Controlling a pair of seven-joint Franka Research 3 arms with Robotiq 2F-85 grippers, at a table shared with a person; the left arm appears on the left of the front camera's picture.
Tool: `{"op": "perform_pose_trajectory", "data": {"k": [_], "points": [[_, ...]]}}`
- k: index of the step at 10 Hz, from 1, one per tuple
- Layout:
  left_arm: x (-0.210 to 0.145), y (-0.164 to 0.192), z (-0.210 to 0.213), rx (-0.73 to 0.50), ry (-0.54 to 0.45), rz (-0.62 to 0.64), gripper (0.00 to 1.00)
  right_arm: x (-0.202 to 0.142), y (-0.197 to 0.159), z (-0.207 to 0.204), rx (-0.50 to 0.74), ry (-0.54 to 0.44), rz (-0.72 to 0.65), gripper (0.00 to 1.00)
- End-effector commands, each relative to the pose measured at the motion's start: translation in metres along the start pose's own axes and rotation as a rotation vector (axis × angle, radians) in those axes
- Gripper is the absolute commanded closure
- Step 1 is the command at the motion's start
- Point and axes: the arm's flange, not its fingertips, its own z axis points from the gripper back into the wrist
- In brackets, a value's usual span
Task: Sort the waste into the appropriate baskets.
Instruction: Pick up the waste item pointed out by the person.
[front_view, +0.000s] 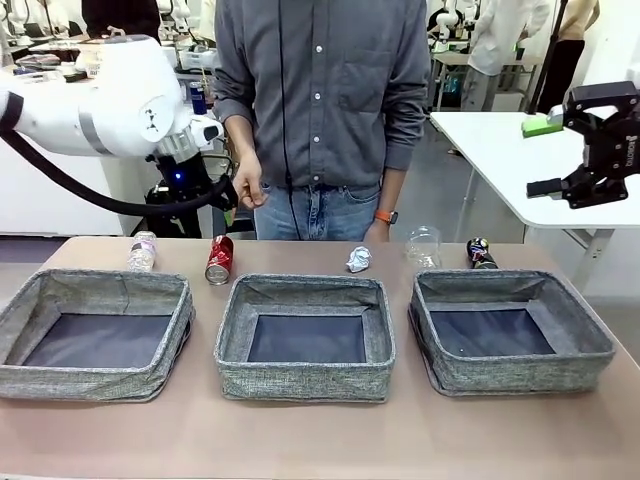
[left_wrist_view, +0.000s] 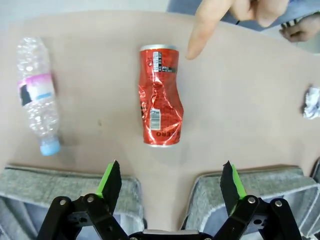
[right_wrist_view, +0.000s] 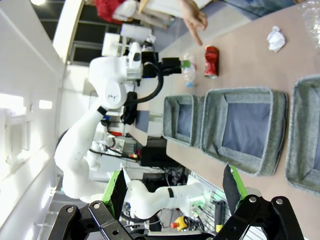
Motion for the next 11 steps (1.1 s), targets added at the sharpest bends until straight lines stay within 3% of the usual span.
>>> {"op": "perform_pose_trajectory", "data": {"k": [1,7,11], "points": [[0.014,-0.001,-0.007,0.006,0.018,0.049,0.0,0.003,0.0,-0.002,0.026,-0.009,0.029,0.0],[0.018,0.008,-0.092,0.095,0.106,0.017,0.0,0.003,0.0,-0.002,0.026,-0.009,0.029,0.0],[0.009,0.007,-0.109,0.086,0.118,0.015,0.0,0.003,0.0,-0.002,0.026,-0.009,0.029,0.0]]}}
